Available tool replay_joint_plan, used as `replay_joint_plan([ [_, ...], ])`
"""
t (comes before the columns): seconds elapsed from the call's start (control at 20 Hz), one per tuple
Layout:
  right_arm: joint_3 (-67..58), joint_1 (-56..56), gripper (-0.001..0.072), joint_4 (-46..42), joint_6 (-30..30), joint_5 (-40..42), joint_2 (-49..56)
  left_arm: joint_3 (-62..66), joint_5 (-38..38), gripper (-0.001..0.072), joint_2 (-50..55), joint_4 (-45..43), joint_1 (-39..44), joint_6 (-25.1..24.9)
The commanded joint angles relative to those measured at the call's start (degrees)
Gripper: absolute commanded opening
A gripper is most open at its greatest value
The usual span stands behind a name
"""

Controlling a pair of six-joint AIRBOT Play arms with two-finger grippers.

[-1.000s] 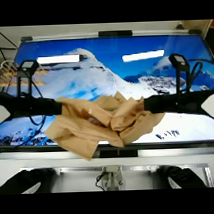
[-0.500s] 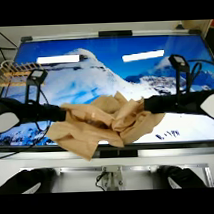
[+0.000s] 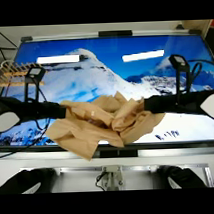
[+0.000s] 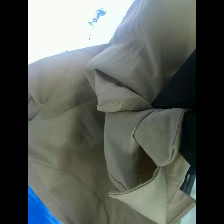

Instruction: Fold the shirts.

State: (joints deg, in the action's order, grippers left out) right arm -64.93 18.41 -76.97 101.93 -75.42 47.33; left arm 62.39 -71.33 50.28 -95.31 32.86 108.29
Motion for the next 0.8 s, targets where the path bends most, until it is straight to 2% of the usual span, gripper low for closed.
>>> replay_joint_plan([
  [0.0,0.02,0.04,0.0060,0.09,0.07,-0.04,0.02,-0.04,0.15,0.0055,0.04,-0.02,-0.09,0.48],
  [0.4,1.62,0.04,0.0060,0.11,0.48,-1.16,0.00,-1.44,-5.35,0.0055,0.15,0.37,-0.09,0.48],
  [0.75,6.49,0.04,0.0060,1.79,0.04,-0.35,0.00,-6.49,-5.44,0.0057,0.17,1.70,-0.09,1.99],
])
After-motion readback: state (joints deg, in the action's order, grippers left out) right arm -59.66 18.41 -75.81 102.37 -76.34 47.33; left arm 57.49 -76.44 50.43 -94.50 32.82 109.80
